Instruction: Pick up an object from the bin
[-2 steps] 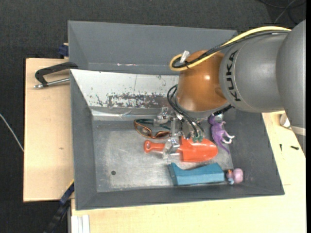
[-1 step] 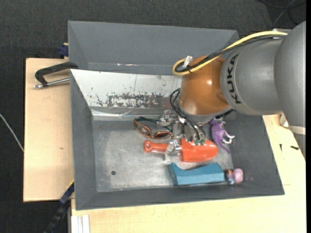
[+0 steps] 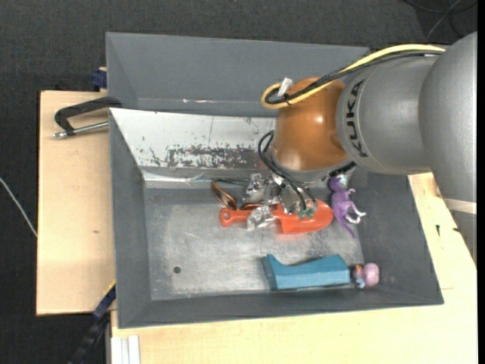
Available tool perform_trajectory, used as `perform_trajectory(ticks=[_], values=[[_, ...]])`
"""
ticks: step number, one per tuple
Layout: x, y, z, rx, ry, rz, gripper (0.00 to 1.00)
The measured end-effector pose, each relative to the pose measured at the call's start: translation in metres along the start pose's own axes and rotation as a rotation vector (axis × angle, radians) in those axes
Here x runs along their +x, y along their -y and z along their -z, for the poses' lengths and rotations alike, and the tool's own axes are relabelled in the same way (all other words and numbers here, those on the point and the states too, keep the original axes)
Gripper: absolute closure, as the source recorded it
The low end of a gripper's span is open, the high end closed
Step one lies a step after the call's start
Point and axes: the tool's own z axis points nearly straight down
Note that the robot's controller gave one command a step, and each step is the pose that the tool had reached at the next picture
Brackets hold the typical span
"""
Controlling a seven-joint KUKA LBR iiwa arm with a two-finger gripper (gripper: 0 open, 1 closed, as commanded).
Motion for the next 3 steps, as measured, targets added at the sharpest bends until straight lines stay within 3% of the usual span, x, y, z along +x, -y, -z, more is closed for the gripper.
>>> perform_trajectory(ticks=[1, 2, 3], values=[[0.000, 0.000, 0.000, 0.000, 0.000, 0.000, 1.00], [0.009, 0.000, 0.047, 0.000, -0.007, 0.019, 1.00], [0.015, -0.003, 0.134, 0.001, -0.001, -0.015, 1.00]])
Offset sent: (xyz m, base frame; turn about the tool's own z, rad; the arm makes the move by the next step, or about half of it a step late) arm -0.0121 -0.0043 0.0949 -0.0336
